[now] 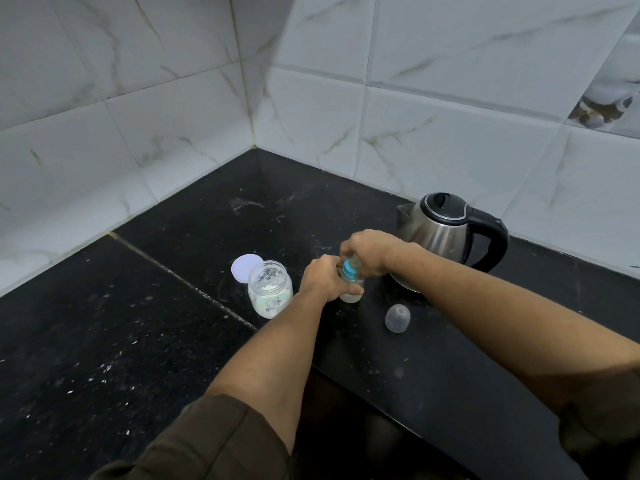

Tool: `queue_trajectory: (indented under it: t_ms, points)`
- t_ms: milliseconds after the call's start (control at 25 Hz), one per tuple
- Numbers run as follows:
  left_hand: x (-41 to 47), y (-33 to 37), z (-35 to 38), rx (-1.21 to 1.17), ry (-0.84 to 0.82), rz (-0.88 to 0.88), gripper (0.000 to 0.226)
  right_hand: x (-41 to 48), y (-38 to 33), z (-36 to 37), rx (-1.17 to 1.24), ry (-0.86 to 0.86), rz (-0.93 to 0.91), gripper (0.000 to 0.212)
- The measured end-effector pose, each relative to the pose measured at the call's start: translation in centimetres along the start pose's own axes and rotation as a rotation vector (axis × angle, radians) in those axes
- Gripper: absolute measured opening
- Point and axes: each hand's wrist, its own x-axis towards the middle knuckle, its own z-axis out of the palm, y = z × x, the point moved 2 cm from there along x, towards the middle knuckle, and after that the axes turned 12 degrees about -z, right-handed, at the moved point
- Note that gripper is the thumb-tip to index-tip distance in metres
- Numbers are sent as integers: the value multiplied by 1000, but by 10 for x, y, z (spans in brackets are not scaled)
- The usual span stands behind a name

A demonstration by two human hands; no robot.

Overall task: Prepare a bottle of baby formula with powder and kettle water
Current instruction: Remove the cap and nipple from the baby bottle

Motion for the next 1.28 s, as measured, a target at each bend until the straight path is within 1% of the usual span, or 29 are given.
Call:
queue_trajectory:
  t_ms: [40,120,200,240,320,360,440,480,560,640,680,760,800,880,920,1000,1040,1160,1200,1280]
  points:
    - [0,0,0,4,1,-1,54,-1,0,0,4,-17,-40,46]
    - [1,1,0,14,-1,-6,53,0,1,-1,58,-11,-35,56]
    - [0,2,-1,21,-5,-2,49,1,2,1,97,24,45,67]
    - [-1,2,-1,25,-3,1,46,1,2,1,88,37,98,68]
    - [-1,2,-1,28,-3,3,42,0,3,0,46,61,166,62]
    - [-1,2,-1,25,-4,2,44,-1,3,-1,37,67,160,55]
    - [0,2,-1,20,-6,-3,52,-2,2,-2,27,44,73,43]
    - [0,1,-1,19,-1,-9,55,-3,1,-2,25,19,22,42]
    - [1,1,-1,25,3,-15,57,-3,-1,-2,47,-1,-16,53]
    - [0,1,0,31,-5,-9,56,-3,0,-3,98,50,54,64]
    - [0,1,-1,32,-4,-6,53,-2,1,-3,108,78,105,66]
    - [0,2,-2,30,3,-2,46,-1,1,-2,89,101,170,60]
    - [-1,2,-1,26,4,-1,46,-1,0,-2,83,99,165,53]
    - [-1,2,0,20,6,-1,52,-2,-2,-2,68,80,96,38]
    - [0,2,0,20,8,-2,55,-2,-3,-2,54,65,50,36]
    - [1,1,-1,29,9,-5,56,-2,-5,-4,42,34,4,45]
    - [1,2,-1,34,1,-3,55,-2,-5,-5,52,35,19,50]
    - [0,2,-1,47,-1,7,44,0,-2,-4,64,97,153,58]
    - [0,2,-2,46,5,6,43,0,-1,-3,59,115,186,56]
    - [1,1,-1,39,8,5,49,0,-2,-2,52,107,156,44]
